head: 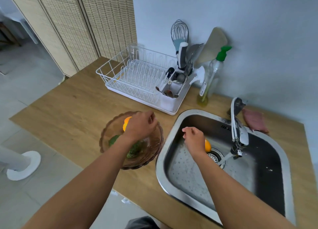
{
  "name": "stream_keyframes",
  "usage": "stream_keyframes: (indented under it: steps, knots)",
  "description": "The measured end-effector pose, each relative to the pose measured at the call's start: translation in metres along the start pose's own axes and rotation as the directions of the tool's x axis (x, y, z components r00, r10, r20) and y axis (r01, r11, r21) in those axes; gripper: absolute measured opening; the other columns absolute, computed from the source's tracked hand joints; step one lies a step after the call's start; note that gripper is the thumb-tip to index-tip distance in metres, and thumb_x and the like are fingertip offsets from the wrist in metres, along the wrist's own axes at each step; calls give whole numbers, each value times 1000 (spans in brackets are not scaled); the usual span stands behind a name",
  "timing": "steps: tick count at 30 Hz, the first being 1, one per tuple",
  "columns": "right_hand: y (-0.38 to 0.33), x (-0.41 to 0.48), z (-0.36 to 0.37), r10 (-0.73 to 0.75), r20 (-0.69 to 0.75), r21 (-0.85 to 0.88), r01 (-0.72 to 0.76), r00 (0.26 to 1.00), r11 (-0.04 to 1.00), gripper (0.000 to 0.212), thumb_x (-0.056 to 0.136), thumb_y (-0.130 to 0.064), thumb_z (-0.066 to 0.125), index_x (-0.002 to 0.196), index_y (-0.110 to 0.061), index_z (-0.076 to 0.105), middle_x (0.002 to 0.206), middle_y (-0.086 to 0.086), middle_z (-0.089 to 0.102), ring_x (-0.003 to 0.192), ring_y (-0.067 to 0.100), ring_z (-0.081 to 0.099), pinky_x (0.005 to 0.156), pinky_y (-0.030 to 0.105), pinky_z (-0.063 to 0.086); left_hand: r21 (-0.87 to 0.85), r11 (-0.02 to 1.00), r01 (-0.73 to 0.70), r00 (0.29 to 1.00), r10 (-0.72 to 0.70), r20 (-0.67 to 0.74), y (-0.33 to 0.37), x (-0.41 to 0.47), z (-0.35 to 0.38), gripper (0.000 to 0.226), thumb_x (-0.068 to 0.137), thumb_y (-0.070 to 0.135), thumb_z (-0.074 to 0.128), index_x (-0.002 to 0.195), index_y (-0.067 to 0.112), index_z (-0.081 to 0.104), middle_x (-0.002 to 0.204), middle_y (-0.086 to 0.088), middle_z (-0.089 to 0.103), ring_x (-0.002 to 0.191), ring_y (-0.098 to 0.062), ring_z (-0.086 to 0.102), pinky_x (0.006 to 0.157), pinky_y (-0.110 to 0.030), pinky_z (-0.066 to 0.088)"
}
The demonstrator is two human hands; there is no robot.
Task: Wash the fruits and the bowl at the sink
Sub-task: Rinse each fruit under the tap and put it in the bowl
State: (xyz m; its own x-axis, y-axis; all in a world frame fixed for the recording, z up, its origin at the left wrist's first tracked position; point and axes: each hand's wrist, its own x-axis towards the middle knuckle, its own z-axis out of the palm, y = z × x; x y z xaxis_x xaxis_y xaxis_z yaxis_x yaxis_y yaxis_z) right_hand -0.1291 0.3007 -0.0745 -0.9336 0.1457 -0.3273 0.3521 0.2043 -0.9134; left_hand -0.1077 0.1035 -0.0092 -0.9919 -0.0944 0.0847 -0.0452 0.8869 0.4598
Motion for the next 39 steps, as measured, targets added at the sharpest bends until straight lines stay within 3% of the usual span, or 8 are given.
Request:
stream_keyframes:
  steps: [5,12,17,20,26,32,35,39]
  knots:
    - [13,-4,-27,59,-61,-8,-60,996,998,20,91,-17,51,78,-14,66,62,1,56,58,19,49,59,32,41,-216,976,-34,972,83,222,49,7,53,12,91,32,55,92,21,61,81,0,70,78,-22,64,77,-38,55]
    - [51,-5,-53,141,-132,-44,-148,981,988,24,84,-23,48,66,-20,63,64,5,59,63,25,51,63,40,38,-350,937,7,951,102,291,80,8,109,12,90,20,58,91,11,65,75,-1,64,69,-16,56,68,-29,46]
    - [63,-5,-67,210,-129,24,-209,969,978,26,94,-15,46,76,-18,64,69,3,60,56,16,50,56,31,39,-319,944,87,918,48,394,85,8,148,19,93,25,55,91,7,62,80,-11,70,78,-29,66,73,-40,53]
    - [78,-2,-72,255,-146,42,-252,956,967,25,96,-16,44,83,-16,65,72,2,60,57,14,50,54,28,39,-318,917,241,873,-62,484,82,9,175,14,89,27,60,96,15,61,83,-7,70,87,-30,67,82,-41,55]
    - [105,1,-82,347,-164,66,-341,923,938,27,97,-20,44,94,-13,70,74,3,63,60,13,55,54,25,42,-329,706,628,708,-342,618,75,23,220,68,87,37,66,142,17,32,137,-18,53,120,-37,58,99,-48,51]
    - [121,11,-95,435,-179,45,-435,882,900,21,91,-26,54,86,-17,72,78,2,66,70,19,60,63,30,47,-202,875,440,782,-263,565,84,36,241,90,83,35,73,153,25,17,158,-11,15,139,-40,35,111,-47,33]
    - [126,17,-99,434,-207,0,-443,877,896,27,88,-36,57,97,-13,70,87,8,69,72,20,61,66,32,50,-87,968,234,807,-143,574,84,43,252,95,79,42,75,153,29,16,159,-2,14,136,-40,39,107,-51,39]
    - [140,21,-104,438,-202,-18,-451,876,892,27,79,-30,52,92,-16,72,98,11,71,84,27,63,73,40,50,-21,983,183,823,-142,549,85,47,260,95,80,44,73,154,27,15,157,-6,20,137,-38,37,107,-50,39]
